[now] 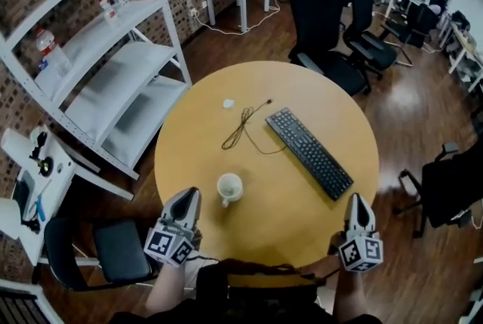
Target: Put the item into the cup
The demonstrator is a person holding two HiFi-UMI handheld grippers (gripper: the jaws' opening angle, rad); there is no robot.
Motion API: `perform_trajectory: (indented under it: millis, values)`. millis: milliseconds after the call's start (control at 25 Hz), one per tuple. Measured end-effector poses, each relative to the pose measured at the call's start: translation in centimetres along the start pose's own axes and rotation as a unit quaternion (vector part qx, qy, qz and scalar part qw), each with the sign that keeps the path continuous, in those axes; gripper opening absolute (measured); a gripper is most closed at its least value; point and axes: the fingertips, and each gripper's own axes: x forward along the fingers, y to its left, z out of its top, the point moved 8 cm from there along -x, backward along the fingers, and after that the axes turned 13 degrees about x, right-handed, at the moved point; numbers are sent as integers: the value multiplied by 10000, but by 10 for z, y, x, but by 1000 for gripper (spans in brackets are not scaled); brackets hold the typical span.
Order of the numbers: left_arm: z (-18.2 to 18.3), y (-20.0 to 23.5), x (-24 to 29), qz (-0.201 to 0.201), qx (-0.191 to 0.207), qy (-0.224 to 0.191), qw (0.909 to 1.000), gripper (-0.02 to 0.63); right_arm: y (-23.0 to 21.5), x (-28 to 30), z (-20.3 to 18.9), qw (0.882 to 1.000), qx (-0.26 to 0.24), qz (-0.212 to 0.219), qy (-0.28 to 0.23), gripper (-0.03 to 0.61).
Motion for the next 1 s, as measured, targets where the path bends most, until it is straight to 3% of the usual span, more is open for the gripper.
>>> perform_trajectory:
  millis: [560,880,1000]
  values:
    - [4,-8,-8,120,151,-21,9998,20,22,9,-1,9977,-410,529,106,5]
    - [5,-7,-10,127,-59,-84,9999,20,16,16,-7,9978,-467,429,190,5]
    - [4,-8,-13,63,106,6,9999,20,16,17,-7,9982,-402,403,188,5]
